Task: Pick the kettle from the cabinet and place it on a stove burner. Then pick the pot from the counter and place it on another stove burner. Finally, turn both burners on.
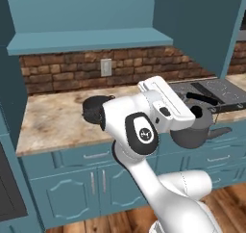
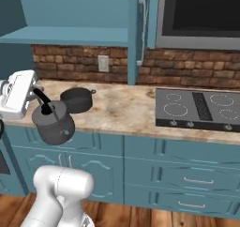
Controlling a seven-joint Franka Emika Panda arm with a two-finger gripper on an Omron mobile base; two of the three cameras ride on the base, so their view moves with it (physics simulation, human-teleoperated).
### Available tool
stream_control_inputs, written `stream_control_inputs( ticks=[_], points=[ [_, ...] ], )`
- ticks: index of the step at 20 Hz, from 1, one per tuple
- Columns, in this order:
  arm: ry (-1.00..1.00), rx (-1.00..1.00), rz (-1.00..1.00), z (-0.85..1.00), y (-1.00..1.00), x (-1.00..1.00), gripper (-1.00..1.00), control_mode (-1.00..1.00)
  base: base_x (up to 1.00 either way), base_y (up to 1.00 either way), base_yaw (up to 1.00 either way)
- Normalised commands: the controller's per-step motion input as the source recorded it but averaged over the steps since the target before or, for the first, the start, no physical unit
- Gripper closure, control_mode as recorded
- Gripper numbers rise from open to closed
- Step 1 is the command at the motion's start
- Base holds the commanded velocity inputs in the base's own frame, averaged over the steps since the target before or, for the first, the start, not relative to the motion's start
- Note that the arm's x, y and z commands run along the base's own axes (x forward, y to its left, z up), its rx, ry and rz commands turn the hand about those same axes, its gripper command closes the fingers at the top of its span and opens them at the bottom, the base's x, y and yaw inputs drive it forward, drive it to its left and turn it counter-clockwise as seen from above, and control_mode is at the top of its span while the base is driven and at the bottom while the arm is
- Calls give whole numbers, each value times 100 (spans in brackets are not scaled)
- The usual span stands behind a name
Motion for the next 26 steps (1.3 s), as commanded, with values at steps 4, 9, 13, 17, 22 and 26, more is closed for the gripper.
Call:
stream_control_inputs(
  ticks=[4,9,13,17,22,26],
  points=[
    [0,0,0,0,0,0,100,100,-33,-56,-2],
    [0,0,0,0,0,0,100,100,-31,-62,0],
    [0,0,0,0,0,0,100,100,-29,-69,0],
    [0,0,0,0,0,0,100,100,-22,-71,0],
    [0,0,0,0,0,0,100,100,-12,-69,0],
    [0,0,0,0,0,0,100,100,0,-66,3]
  ],
)
